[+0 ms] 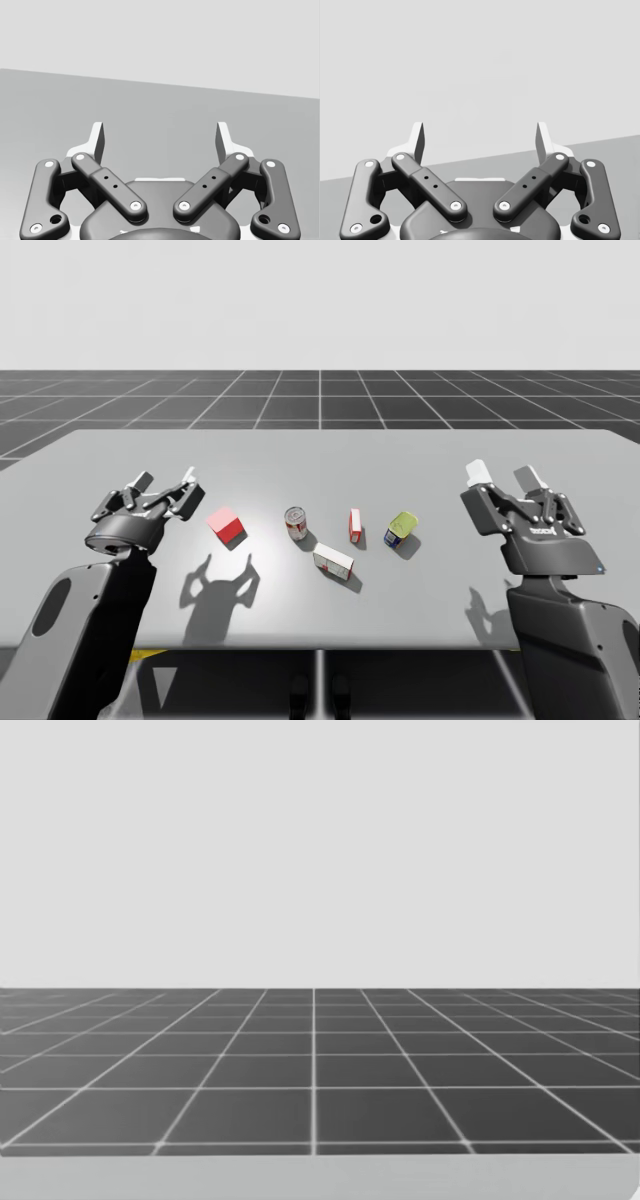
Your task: Find the red cube and pick it up.
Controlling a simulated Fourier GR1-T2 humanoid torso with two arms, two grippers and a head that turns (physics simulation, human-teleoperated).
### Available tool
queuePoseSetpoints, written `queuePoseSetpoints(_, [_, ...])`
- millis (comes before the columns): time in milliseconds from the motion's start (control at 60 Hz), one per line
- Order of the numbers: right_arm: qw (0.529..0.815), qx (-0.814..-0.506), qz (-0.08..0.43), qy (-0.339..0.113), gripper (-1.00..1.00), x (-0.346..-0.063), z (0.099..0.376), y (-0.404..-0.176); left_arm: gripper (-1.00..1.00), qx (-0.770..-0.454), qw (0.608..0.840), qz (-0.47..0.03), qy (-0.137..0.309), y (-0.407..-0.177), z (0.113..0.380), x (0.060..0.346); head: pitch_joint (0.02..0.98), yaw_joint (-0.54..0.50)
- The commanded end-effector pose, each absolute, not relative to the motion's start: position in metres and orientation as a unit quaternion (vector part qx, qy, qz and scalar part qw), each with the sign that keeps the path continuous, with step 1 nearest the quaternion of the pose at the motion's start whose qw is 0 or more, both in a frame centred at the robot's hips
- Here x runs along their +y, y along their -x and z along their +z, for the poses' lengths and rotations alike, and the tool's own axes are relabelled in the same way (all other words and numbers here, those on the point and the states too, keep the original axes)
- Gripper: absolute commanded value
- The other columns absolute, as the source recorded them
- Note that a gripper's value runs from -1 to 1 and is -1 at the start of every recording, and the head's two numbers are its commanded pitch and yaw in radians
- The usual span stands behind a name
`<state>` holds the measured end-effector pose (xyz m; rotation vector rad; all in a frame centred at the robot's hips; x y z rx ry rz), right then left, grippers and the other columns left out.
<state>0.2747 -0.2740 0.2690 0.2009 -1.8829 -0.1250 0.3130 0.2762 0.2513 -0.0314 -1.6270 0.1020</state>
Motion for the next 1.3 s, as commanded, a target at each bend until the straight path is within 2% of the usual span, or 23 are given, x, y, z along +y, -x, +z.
queuePoseSetpoints(17, [0.581,-0.809,-0.067,-0.064,-1.0,-0.273,0.267,-0.274,-1.0,-0.725,0.687,0.044,0.014,-0.314,0.25,0.275,0.08,-0.01])
queuePoseSetpoints(250, [0.588,-0.803,-0.055,-0.078,-1.0,-0.272,0.267,-0.277,-1.0,-0.725,0.687,0.043,0.012,-0.314,0.25,0.275,0.127,-0.01])
queuePoseSetpoints(667, [0.594,-0.8,-0.048,-0.065,-1.0,-0.27,0.264,-0.279,-1.0,-0.723,0.69,0.035,0.004,-0.316,0.248,0.272,0.5,0.0])
queuePoseSetpoints(833, [0.597,-0.799,-0.045,-0.061,-1.0,-0.27,0.263,-0.279,-1.0,-0.723,0.69,0.032,0.0,-0.316,0.247,0.271,0.597,0.03])
queuePoseSetpoints(933, [0.598,-0.798,-0.043,-0.061,-1.0,-0.269,0.263,-0.279,-1.0,-0.723,0.69,0.031,-0.001,-0.316,0.246,0.271,0.646,0.07])
queuePoseSetpoints(1033, [0.6,-0.797,-0.04,-0.058,-1.0,-0.267,0.261,-0.279,-1.0,-0.722,0.691,0.029,-0.003,-0.316,0.246,0.27,0.69,0.15])
queuePoseSetpoints(1300, [0.602,-0.796,-0.033,-0.053,-1.0,-0.262,0.259,-0.28,-1.0,-0.723,0.691,0.026,-0.005,-0.316,0.245,0.268,0.748,0.31])
